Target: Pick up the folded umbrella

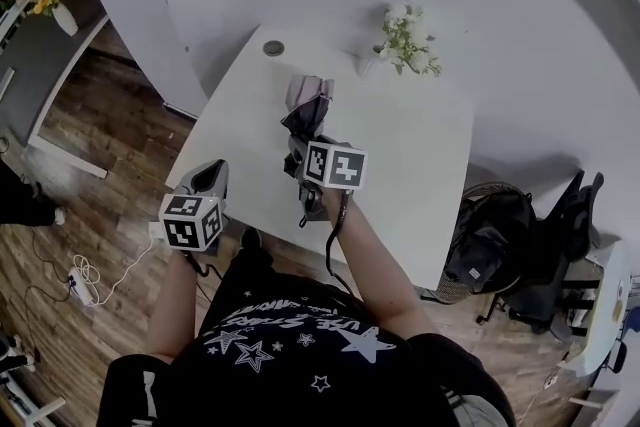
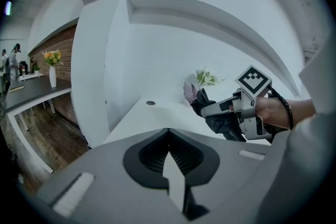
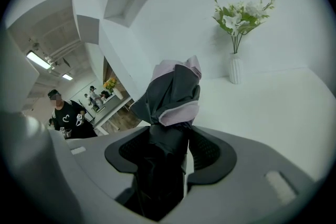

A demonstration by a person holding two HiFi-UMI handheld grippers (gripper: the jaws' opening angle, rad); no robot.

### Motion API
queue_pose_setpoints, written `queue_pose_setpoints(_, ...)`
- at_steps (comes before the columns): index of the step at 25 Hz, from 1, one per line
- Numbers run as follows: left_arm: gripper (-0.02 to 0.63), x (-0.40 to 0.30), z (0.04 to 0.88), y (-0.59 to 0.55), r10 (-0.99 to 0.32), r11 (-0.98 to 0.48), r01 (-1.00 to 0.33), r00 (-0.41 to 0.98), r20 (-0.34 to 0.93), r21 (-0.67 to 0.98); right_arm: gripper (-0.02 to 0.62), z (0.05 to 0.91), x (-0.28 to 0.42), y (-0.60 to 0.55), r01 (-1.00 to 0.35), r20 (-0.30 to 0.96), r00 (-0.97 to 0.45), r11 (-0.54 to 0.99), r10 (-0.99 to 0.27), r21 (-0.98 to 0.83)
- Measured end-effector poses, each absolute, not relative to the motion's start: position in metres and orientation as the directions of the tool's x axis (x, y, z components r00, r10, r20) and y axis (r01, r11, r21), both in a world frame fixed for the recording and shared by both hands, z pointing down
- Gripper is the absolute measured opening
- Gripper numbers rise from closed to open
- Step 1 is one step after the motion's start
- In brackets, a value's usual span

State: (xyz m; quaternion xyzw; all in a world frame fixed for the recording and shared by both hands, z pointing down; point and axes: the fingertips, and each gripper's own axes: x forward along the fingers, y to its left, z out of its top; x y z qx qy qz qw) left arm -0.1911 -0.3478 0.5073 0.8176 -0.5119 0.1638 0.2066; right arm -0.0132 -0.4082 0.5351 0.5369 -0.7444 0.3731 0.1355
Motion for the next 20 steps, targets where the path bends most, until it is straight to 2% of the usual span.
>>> queue_pose_setpoints(20, 0.0, -0.128, 0.504, -0.197, -0.835, -0.274, -0.949, 0.315, 0.452, 0.156, 0.247, 0.523, 0.039, -0.271, -0.86, 0.578, -0.506, 0.321, -0.64, -0.398)
